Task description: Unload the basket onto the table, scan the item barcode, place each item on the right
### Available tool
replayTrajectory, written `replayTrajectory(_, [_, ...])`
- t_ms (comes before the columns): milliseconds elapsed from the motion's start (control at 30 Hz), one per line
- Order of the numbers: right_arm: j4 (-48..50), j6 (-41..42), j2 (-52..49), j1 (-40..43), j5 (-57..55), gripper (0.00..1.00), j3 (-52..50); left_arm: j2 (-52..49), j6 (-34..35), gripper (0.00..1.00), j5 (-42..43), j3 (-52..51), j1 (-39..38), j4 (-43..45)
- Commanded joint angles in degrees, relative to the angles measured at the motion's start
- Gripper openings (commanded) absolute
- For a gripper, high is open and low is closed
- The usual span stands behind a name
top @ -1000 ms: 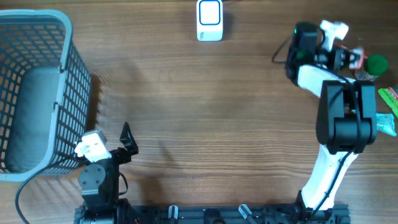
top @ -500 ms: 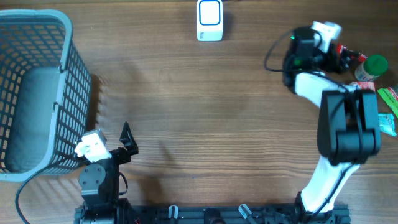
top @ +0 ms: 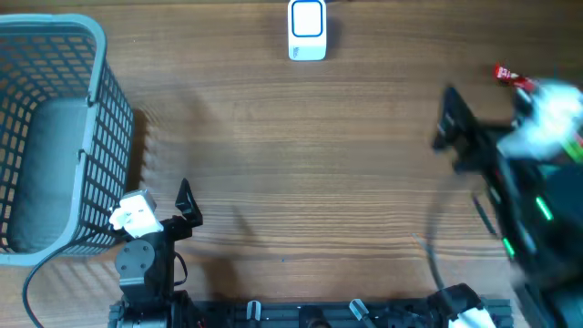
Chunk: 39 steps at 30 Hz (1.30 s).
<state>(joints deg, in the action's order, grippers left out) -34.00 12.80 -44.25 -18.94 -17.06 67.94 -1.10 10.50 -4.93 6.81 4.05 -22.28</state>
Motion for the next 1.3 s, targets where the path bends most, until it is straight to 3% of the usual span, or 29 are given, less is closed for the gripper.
replayTrajectory(0, [-7.43, 0.92, 11.98, 0.20, 1.36, 1.00, -0.02, 0.39, -1.09, 1.00, -0.94, -0.15, 0.24, 0.22])
replayTrajectory(133, [-22.32, 0.90, 20.63, 0.20, 1.33, 1.00, -0.02, 0.39, -1.09, 1.00, -0.94, -0.15, 0.24, 0.22])
replayTrajectory(333, [-44.78, 0.48, 20.96, 0.20, 1.55, 1.00, -0.15, 0.39, -1.09, 1.00, -0.94, -0.15, 0.24, 0.22])
replayTrajectory(633, [-43.45, 0.66, 21.90, 1.03, -1.68, 1.00, -0.22, 0.39, -1.09, 1.00, -0.94, -0.15, 0.24, 0.22])
replayTrajectory(800, [-21.88, -0.81, 30.88, 5.86, -2.36, 1.00, -9.20, 0.39, -1.09, 1.00, -0.94, -0.15, 0.24, 0.22])
replayTrajectory(1000, [17.09, -0.81, 43.58, 14.38, 8.46, 1.00, -37.86, 0.39, -1.09, 1.00, -0.94, -0.15, 0.24, 0.22])
replayTrajectory(1100, [33.20, -0.79, 44.04, 17.75, 14.08, 1.00, -48.92, 0.39, -1.09, 1.00, -0.94, -0.15, 0.24, 0.22])
replayTrajectory(1267, [47.56, -0.61, 44.04, 25.00, 20.15, 1.00, -61.88, 0.39, -1.09, 1.00, -0.94, -0.15, 0.24, 0.22])
